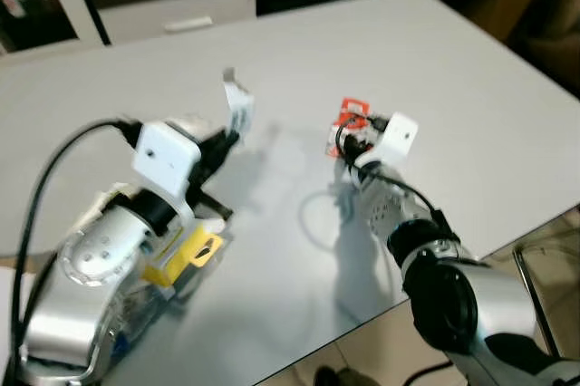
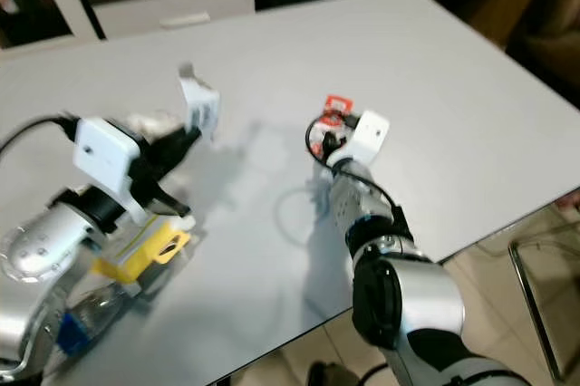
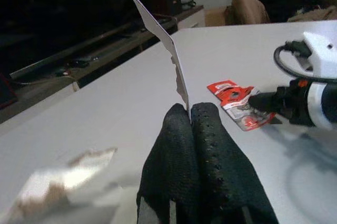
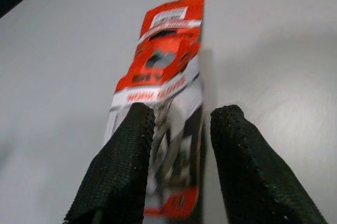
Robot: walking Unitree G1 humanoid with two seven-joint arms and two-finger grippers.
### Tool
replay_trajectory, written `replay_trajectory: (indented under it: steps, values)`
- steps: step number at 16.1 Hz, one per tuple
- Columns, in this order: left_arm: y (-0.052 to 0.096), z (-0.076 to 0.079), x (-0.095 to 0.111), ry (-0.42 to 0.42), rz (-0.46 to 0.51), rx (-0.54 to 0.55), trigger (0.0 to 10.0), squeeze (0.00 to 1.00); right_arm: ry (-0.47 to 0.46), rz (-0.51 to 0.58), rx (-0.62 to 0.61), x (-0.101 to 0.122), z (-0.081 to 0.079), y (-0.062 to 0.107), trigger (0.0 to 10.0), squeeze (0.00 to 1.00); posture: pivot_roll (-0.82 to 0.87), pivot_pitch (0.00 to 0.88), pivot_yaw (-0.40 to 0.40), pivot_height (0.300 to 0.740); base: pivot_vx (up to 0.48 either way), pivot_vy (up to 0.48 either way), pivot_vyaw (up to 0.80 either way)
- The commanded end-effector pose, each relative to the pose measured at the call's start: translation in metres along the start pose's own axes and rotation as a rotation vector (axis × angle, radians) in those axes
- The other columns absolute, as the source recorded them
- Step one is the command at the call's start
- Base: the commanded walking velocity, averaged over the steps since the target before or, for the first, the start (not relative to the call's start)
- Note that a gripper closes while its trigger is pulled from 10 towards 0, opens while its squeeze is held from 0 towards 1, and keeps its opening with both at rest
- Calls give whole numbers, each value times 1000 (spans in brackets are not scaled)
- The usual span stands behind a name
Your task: Picking trash to rubbish bin
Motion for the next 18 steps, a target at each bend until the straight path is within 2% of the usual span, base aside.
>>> replay_trajectory:
  steps: [1, 9, 18]
  values:
    - [3, -4, 2, -19, 3, -25, 10000, 0, -27, -17, -22, -1, 5, 0, 0, 0, 270, 266, -44, 740, 0, 0, 0]
    - [14, -8, 3, -39, -35, -33, 10000, 0, -71, -13, 26, 7, -14, -3, 0, 0, 305, 288, -59, 740, 0, 0, 0]
    - [23, -9, 3, -42, -61, -13, 10000, 0, -108, -14, 24, 5, -18, -3, 0, 0, 340, 299, -75, 740, 0, 0, 0]
Point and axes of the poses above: a point about 5 cm out from each wrist's last joint towards the gripper, its own y axis pointing back from the gripper into the wrist, its own x axis along the axis of the wrist's last joint, z = x × y, the point moved 3 cm from there along -y, pointing out of the wrist towards the gripper, and after that the axes turned 5 degrees about -y, right-handed, at the moved point
